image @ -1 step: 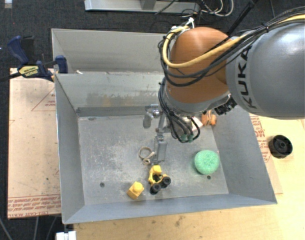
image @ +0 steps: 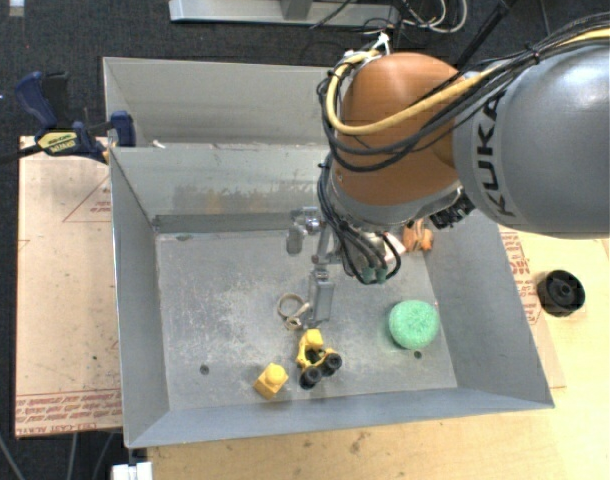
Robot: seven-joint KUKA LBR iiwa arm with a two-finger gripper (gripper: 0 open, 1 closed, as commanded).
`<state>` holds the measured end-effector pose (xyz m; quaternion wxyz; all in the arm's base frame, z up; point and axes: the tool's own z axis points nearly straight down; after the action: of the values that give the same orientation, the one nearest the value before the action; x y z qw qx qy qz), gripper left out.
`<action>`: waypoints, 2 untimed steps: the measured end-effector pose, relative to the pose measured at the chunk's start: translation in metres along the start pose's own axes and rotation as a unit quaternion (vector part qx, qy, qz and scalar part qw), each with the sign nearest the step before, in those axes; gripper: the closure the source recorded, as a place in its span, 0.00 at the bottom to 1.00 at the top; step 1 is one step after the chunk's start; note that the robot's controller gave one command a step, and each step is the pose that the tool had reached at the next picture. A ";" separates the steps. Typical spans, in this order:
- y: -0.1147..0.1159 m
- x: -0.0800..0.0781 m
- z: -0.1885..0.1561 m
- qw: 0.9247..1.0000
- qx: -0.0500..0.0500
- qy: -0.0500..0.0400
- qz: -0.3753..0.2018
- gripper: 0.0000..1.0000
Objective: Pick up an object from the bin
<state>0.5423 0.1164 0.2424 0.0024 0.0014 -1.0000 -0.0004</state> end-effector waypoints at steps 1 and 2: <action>0.007 0.022 -0.030 1.000 0.001 0.000 -0.029 0.00; 0.005 0.033 0.001 0.999 -0.001 -0.007 -0.040 0.00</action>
Offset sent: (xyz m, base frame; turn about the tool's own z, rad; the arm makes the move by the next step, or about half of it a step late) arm -0.0474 -0.0037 -0.0970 -0.0548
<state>0.5090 0.1215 0.2417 -0.0048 0.0415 -0.9991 -0.0013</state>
